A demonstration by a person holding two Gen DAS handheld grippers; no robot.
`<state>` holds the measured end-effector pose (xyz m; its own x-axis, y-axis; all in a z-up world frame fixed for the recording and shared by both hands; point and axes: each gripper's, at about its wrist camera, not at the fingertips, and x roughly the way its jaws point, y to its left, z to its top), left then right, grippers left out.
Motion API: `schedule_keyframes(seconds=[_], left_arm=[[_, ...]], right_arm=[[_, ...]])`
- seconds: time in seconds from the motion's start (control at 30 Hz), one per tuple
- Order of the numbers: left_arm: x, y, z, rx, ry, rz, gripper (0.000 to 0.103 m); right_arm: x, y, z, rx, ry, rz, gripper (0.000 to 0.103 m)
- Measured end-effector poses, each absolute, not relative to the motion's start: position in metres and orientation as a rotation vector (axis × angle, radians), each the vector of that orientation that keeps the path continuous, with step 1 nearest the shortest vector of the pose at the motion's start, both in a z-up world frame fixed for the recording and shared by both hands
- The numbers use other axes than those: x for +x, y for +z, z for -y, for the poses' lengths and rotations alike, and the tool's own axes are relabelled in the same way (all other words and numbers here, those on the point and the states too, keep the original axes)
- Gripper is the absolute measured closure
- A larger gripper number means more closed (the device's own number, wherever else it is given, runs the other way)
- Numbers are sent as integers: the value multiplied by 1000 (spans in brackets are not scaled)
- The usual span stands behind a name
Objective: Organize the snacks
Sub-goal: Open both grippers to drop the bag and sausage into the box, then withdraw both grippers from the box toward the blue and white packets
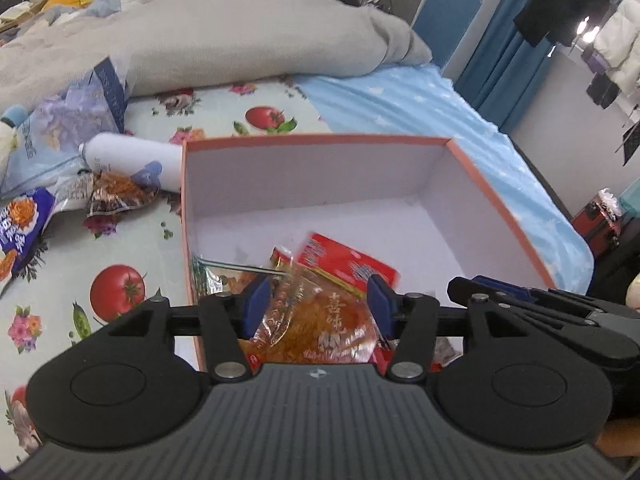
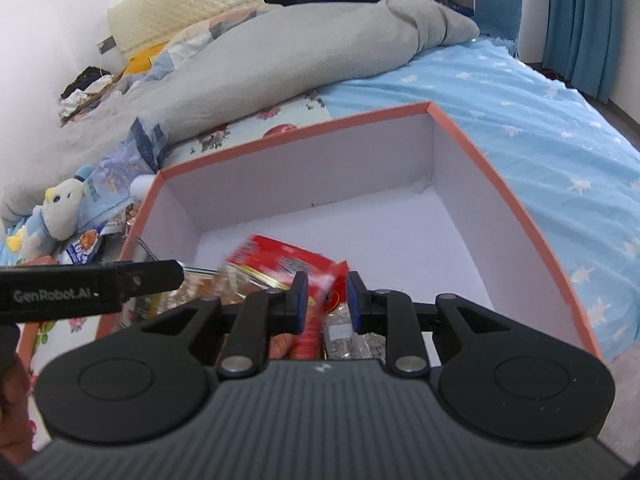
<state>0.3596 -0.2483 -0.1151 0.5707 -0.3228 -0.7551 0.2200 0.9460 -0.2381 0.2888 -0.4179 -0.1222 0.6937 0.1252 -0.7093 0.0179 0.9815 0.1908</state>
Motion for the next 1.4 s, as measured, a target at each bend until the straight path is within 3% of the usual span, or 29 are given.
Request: schedule_keyframes(seconds=[0.77,1.4], left_arm=[[248,19,179,-108,-363,-582,44],[182,4,84,-145,-236,-559,44]], right_arm=[[205,-9,359,168,147,-523,78],[175,-29,286,115,229,-536,78]])
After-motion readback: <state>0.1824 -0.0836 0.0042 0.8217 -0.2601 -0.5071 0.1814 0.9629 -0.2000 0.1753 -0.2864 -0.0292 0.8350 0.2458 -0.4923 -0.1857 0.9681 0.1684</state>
